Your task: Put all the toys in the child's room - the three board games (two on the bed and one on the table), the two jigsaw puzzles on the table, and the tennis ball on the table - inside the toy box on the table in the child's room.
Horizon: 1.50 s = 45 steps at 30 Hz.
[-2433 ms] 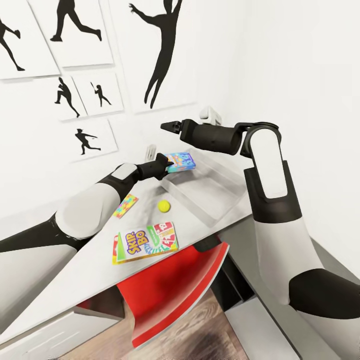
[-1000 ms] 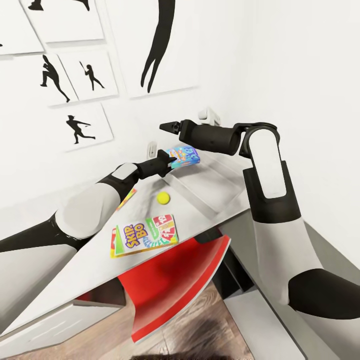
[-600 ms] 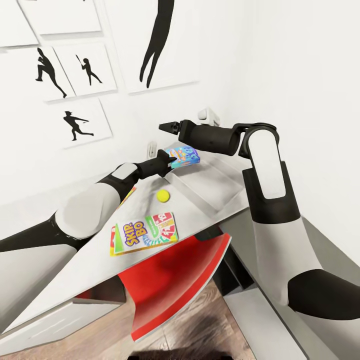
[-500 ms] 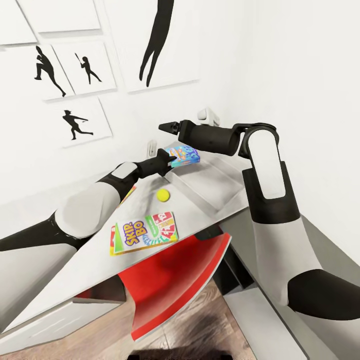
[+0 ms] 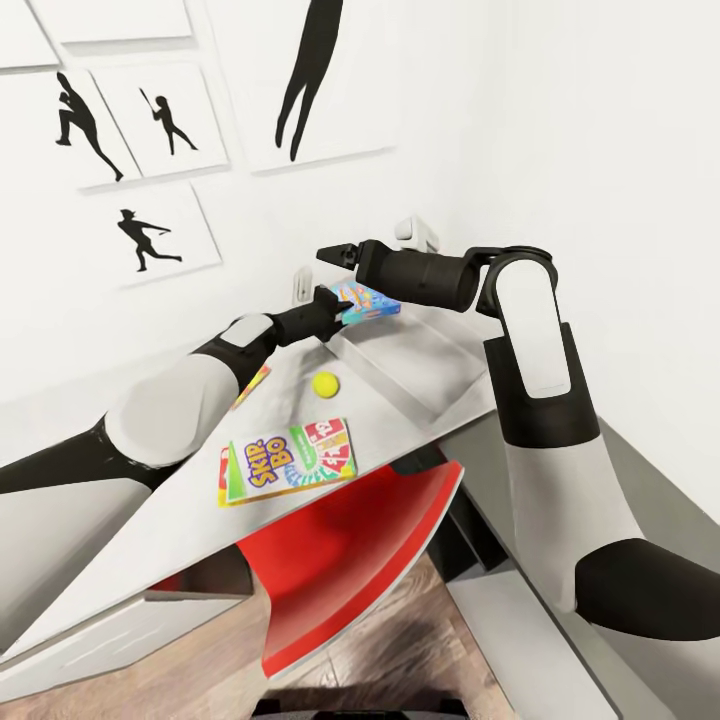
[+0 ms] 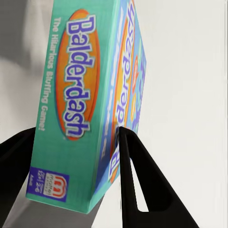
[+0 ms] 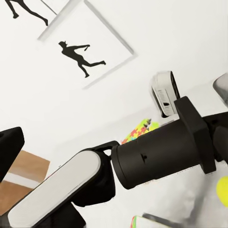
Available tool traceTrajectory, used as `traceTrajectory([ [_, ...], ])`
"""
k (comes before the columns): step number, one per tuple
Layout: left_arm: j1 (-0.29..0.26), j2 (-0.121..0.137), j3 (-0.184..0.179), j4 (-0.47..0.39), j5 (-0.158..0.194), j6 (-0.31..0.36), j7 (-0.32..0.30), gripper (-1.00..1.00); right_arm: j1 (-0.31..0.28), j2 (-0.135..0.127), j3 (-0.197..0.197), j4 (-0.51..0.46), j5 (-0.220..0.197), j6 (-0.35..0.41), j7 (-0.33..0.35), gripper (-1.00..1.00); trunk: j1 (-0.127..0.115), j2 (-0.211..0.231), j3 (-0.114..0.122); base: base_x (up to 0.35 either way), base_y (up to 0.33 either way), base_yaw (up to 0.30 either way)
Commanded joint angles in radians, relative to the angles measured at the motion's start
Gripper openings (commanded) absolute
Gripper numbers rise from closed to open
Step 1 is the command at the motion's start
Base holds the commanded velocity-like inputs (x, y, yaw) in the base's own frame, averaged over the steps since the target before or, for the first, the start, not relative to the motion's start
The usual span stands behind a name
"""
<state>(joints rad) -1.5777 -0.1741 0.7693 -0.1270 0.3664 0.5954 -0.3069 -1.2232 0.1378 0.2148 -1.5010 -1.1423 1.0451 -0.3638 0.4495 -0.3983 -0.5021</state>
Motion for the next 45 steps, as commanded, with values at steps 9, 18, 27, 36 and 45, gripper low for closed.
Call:
traceTrajectory([
  [9, -0.023, 0.000, 0.000, 0.026, 0.001, -0.001, 0.013, -1.00, 0.000, 0.000, 0.000, -0.002, -0.010, 0.002, -0.009, 1.00, 0.000, -0.002, -0.016, 0.000, 0.000, 0.000],
  [18, -0.027, 0.000, 0.000, 0.052, 0.000, -0.005, 0.017, -1.00, 0.001, 0.000, 0.000, -0.008, -0.010, 0.002, -0.008, 1.00, 0.000, -0.002, -0.031, 0.000, 0.000, 0.000],
  [27, -0.035, 0.000, -0.001, 0.052, 0.000, -0.005, 0.017, -1.00, 0.001, 0.000, 0.000, -0.008, -0.010, 0.002, -0.007, 1.00, 0.000, -0.002, -0.045, 0.000, 0.000, 0.000],
  [36, -0.040, 0.000, -0.001, 0.052, 0.000, -0.005, 0.017, -1.00, 0.002, 0.000, 0.000, -0.008, -0.010, 0.002, -0.007, 1.00, 0.000, -0.002, -0.060, 0.000, 0.000, 0.000],
  [45, -0.071, 0.000, -0.001, 0.051, 0.000, -0.005, 0.016, -1.00, 0.002, 0.000, 0.000, -0.008, -0.010, 0.002, -0.007, 1.00, 0.000, -0.002, -0.074, 0.000, 0.000, 0.000],
])
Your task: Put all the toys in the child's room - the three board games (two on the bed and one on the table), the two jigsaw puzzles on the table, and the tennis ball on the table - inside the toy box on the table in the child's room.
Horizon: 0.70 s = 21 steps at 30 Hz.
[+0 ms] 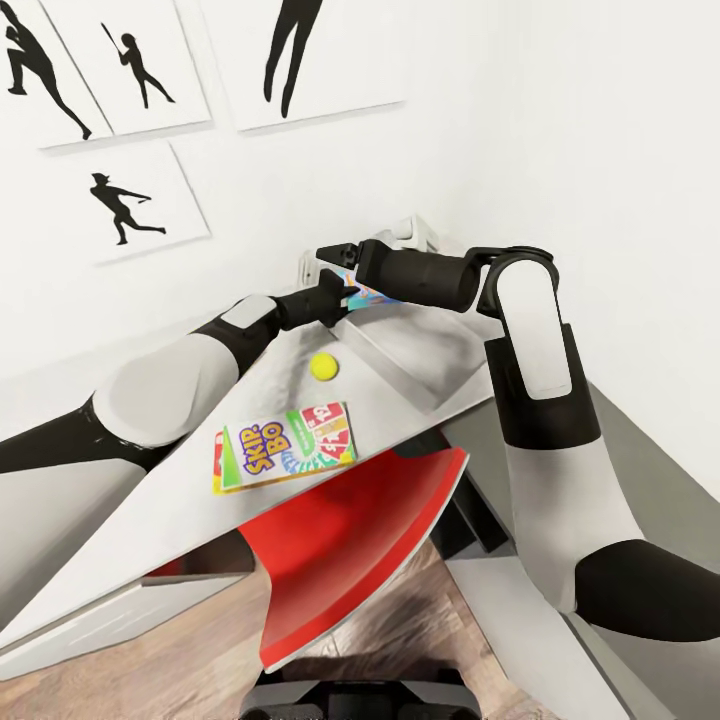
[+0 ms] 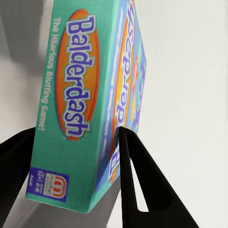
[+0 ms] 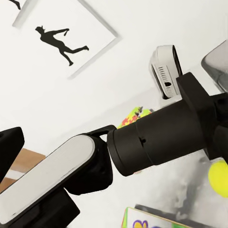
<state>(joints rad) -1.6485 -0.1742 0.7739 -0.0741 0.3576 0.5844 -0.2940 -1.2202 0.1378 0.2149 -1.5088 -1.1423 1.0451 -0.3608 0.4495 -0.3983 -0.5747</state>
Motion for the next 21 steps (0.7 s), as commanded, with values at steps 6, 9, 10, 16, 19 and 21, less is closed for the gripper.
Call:
traceTrajectory([
  [6, -0.005, 0.000, -0.005, -0.002, 0.009, 0.006, 0.003, -1.00, -0.001, 0.000, 0.001, -0.001, -0.010, 0.002, -0.010, 1.00, 0.000, -0.002, -0.011, 0.000, 0.000, 0.000],
  [9, -0.005, 0.000, -0.005, -0.003, 0.009, 0.006, 0.003, -1.00, -0.001, 0.000, 0.001, -0.001, -0.010, 0.002, -0.010, 1.00, 0.000, -0.002, -0.016, 0.000, 0.000, 0.000],
  [10, -0.005, 0.000, -0.005, -0.003, 0.009, 0.006, 0.003, -1.00, -0.001, 0.000, 0.001, -0.001, -0.010, 0.002, -0.010, 1.00, 0.000, -0.002, -0.018, 0.000, 0.000, 0.000],
  [16, -0.006, 0.000, -0.005, -0.003, 0.009, 0.006, 0.004, 1.00, -0.001, 0.000, 0.001, -0.001, -0.010, 0.002, -0.010, 1.00, 0.000, -0.002, -0.027, 0.000, 0.000, 0.000],
  [19, -0.007, 0.000, -0.005, -0.003, 0.009, 0.006, 0.003, 1.00, -0.001, 0.000, 0.001, -0.001, -0.010, 0.002, -0.010, 1.00, 0.000, -0.002, -0.032, 0.000, 0.000, 0.000],
  [21, -0.007, 0.000, -0.005, -0.003, 0.009, 0.006, 0.003, 1.00, -0.001, 0.000, 0.001, -0.001, -0.010, 0.002, -0.010, 1.00, 0.000, -0.002, -0.035, 0.000, 0.000, 0.000],
])
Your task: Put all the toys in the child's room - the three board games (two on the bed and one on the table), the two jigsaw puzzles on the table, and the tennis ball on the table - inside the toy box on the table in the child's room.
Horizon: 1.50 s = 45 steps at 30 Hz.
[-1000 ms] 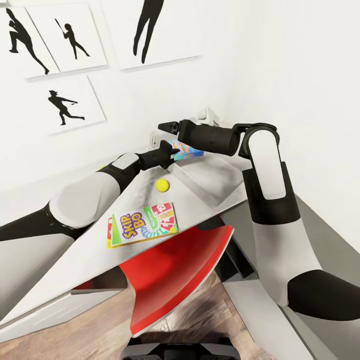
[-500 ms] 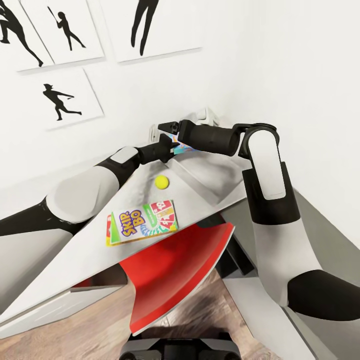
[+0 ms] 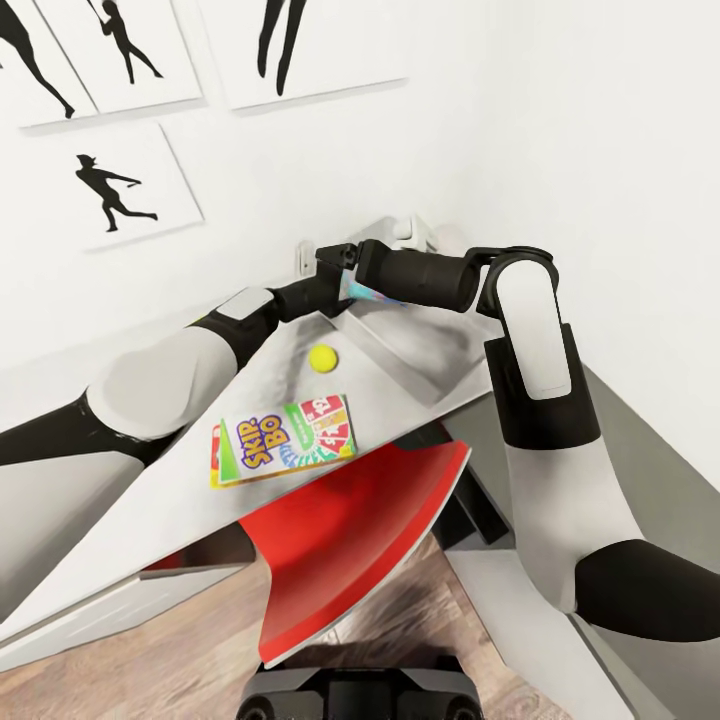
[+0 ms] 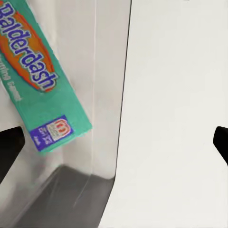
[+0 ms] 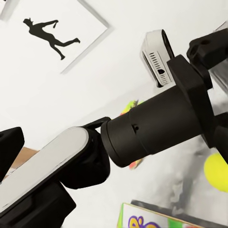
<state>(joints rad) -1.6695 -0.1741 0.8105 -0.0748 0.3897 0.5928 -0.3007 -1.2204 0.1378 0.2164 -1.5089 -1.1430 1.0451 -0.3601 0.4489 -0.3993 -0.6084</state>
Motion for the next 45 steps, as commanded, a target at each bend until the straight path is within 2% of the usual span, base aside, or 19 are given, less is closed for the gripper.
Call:
traceTrajectory([
  [1, 0.014, 0.000, -0.041, -0.002, -0.023, -0.002, 0.010, 1.00, -0.001, 0.000, 0.000, -0.001, -0.010, 0.002, -0.010, 1.00, 0.001, -0.001, -0.003, 0.000, 0.000, 0.000],
  [30, 0.014, 0.000, -0.041, -0.010, -0.024, -0.001, 0.010, 1.00, -0.002, 0.001, 0.000, -0.001, -0.010, 0.002, -0.010, 1.00, 0.001, -0.001, -0.050, 0.000, 0.000, 0.000],
  [35, -0.013, 0.000, -0.040, -0.012, -0.025, 0.008, 0.000, 1.00, -0.002, -0.001, -0.003, 0.000, -0.009, 0.002, -0.008, 1.00, 0.001, -0.001, -0.058, 0.000, 0.000, 0.000],
  [45, -0.042, 0.000, -0.038, -0.031, -0.025, 0.098, -0.008, 1.00, -0.002, -0.001, -0.007, 0.000, -0.010, 0.002, 0.004, 1.00, 0.001, -0.001, -0.072, 0.000, 0.000, 0.000],
])
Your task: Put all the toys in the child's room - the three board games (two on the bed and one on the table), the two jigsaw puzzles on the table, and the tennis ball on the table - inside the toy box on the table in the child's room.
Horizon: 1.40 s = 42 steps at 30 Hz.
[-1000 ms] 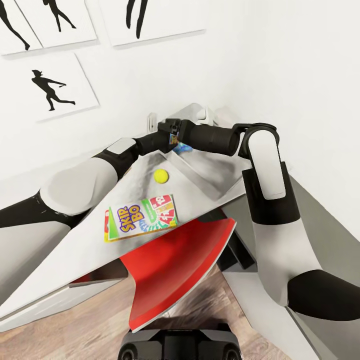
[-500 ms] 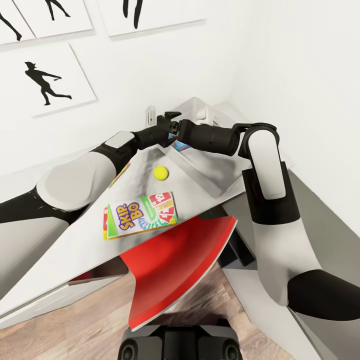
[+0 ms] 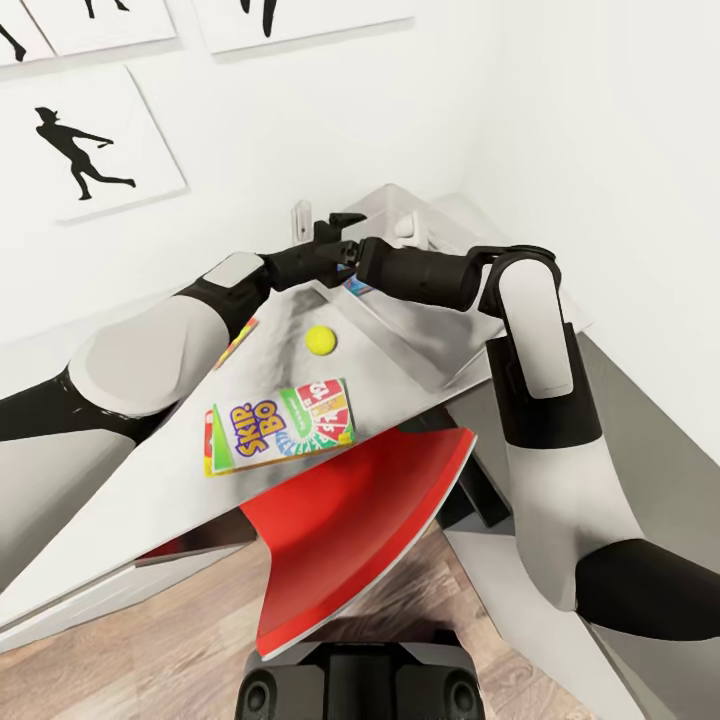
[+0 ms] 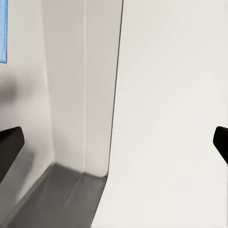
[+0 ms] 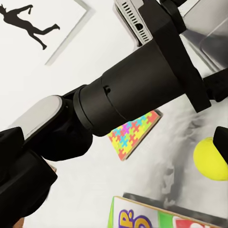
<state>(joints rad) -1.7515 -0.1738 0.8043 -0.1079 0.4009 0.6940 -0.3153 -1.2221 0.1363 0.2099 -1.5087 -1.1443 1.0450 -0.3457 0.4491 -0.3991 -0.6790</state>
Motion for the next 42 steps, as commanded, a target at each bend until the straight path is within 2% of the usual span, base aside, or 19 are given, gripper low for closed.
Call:
traceTrajectory([
  [1, 0.040, -0.001, -0.031, -0.003, -0.036, 0.001, 0.006, 1.00, -0.001, 0.001, 0.000, -0.001, -0.009, 0.002, -0.010, 1.00, 0.001, -0.001, -0.002, 0.000, 0.000, 0.000],
  [6, 0.040, -0.001, -0.029, -0.015, -0.036, 0.006, 0.001, 1.00, -0.002, 0.002, -0.001, 0.000, -0.009, 0.002, -0.010, 1.00, 0.001, -0.001, -0.002, 0.000, 0.000, 0.000],
  [11, 0.040, -0.001, -0.028, -0.018, -0.038, 0.007, -0.072, 1.00, -0.002, 0.002, -0.001, 0.002, -0.009, 0.002, -0.009, 1.00, 0.001, -0.001, -0.003, 0.000, 0.000, 0.000],
  [17, 0.040, -0.001, -0.029, -0.018, -0.039, 0.006, -0.106, 1.00, -0.002, 0.003, 0.000, 0.004, -0.009, 0.002, -0.009, 1.00, 0.001, -0.001, 0.000, 0.000, 0.000, 0.000],
  [42, 0.040, -0.001, -0.030, -0.018, -0.039, 0.003, -0.111, 1.00, -0.002, 0.003, 0.000, 0.005, -0.009, 0.002, -0.009, 1.00, 0.001, -0.001, 0.041, 0.000, 0.000, 0.000],
])
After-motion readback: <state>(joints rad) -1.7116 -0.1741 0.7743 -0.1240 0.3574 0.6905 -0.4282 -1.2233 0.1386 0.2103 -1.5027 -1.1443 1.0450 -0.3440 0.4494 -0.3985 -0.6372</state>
